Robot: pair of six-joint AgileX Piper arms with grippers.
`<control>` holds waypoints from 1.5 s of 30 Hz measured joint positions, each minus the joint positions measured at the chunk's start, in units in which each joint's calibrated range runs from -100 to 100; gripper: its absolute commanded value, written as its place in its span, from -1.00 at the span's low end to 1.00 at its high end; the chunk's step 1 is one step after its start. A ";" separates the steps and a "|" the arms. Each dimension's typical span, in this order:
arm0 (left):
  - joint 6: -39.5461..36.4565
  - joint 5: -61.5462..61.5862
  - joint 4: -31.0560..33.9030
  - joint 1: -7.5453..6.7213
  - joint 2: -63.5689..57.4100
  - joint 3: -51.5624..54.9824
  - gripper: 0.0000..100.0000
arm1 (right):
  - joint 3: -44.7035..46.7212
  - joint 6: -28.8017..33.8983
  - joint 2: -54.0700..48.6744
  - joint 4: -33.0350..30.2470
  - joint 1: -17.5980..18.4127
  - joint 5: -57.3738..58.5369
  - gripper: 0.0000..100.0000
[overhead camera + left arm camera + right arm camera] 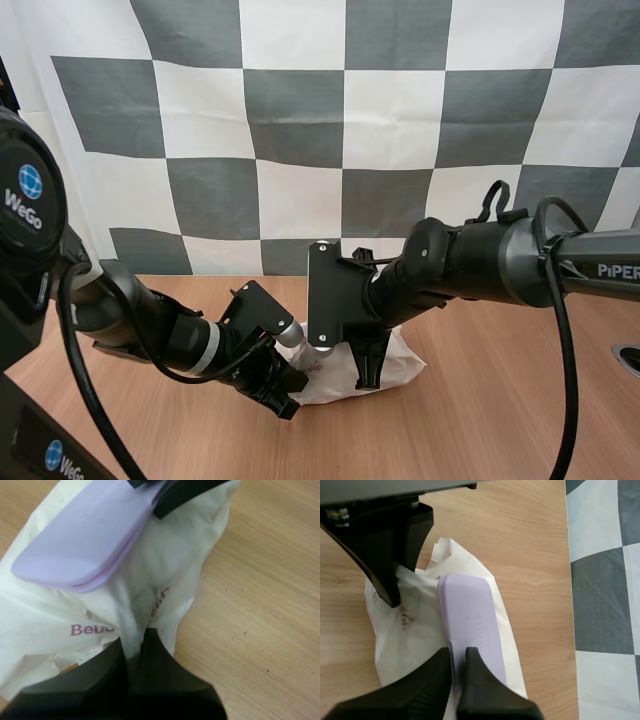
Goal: Open the wet wipes lid
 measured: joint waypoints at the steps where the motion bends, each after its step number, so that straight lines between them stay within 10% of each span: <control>1: 0.00 0.00 0.00 0.00 0.00 0.00 -1.00 | 0.00 0.26 0.00 -0.46 0.00 0.00 -1.00; 45: 0.00 -0.52 0.62 0.00 0.00 0.00 -1.00 | -6.54 4.76 1.43 -2.50 -0.09 5.38 -1.00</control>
